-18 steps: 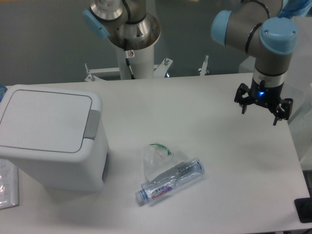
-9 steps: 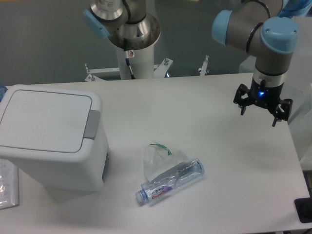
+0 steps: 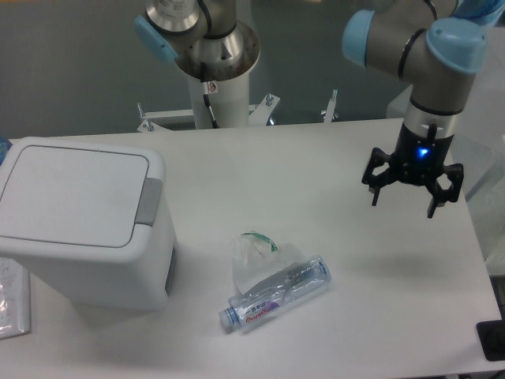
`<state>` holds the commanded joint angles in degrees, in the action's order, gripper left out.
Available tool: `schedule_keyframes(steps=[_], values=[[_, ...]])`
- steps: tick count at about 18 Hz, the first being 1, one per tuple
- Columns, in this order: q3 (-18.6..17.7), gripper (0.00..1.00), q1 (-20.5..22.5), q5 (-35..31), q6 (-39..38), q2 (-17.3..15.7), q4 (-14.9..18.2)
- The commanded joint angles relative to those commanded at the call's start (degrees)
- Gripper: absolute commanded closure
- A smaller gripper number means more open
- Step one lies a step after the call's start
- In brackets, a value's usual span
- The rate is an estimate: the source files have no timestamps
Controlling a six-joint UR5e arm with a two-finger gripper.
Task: Open the trash can
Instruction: 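Move the open gripper across the table toward the trash can lid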
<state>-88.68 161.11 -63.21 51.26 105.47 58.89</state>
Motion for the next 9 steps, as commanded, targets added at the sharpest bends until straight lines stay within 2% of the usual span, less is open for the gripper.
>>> schedule_keyframes(steps=[7, 9], values=[[0.88, 0.0, -5.44, 15.91, -14.42, -2.81, -0.35], [0.79, 0.0, -7.02, 19.69, -15.84, -3.6, -0.44]])
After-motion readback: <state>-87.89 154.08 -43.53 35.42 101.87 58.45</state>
